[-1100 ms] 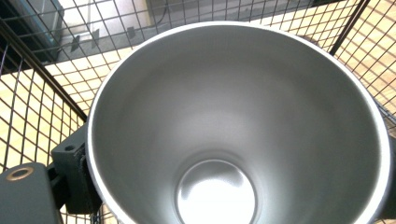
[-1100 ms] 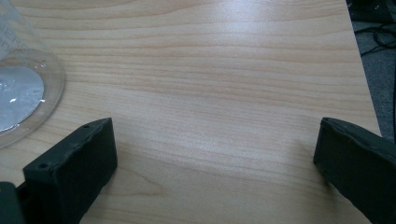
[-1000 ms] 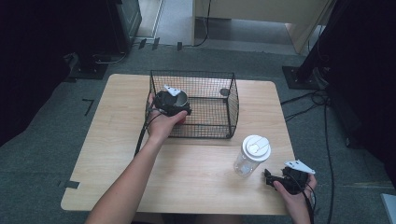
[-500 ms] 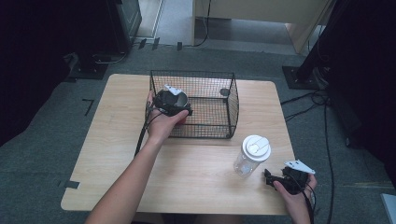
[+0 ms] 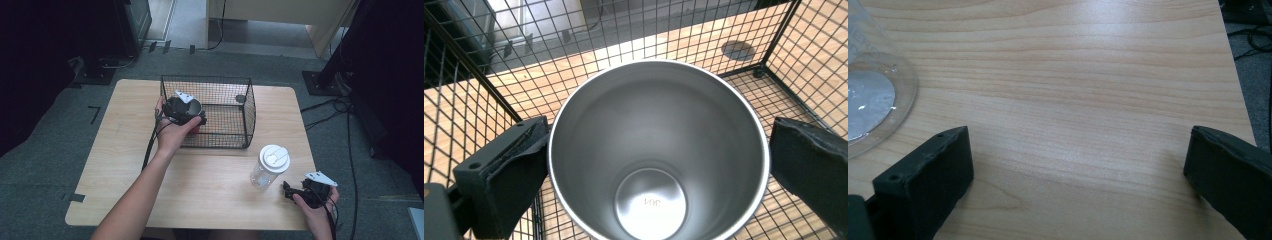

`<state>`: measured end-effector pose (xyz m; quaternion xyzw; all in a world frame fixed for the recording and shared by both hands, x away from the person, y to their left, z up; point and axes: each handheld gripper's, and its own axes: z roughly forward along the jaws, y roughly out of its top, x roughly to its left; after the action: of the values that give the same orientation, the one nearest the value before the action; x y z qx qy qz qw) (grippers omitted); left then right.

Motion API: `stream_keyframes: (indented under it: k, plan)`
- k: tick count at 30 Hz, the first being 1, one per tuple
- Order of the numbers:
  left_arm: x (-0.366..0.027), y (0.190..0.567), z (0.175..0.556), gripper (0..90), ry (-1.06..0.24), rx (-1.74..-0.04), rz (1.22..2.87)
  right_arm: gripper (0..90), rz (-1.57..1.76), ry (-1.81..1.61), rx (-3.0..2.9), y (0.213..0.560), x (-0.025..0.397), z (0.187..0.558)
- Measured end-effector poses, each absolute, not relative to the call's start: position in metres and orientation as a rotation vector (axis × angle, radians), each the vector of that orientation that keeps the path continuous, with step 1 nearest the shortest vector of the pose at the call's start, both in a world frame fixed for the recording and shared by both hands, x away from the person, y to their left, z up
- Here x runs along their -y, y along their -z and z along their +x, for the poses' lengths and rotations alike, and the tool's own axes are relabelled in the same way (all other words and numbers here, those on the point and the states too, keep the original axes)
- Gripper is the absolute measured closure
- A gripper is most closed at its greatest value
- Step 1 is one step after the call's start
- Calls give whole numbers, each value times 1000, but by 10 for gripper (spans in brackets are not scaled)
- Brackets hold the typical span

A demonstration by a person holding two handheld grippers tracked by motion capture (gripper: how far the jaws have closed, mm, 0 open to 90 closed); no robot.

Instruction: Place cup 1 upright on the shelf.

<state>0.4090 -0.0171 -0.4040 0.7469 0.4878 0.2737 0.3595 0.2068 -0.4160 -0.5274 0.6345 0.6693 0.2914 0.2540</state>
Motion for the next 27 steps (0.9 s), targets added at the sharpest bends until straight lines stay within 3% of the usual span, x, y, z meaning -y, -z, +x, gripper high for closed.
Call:
stream_keyframes:
  k: [27]
  plan:
    - [-10,376,353,0,-770,-1110,1849,0,1724,-791,-1819,527,416,207]
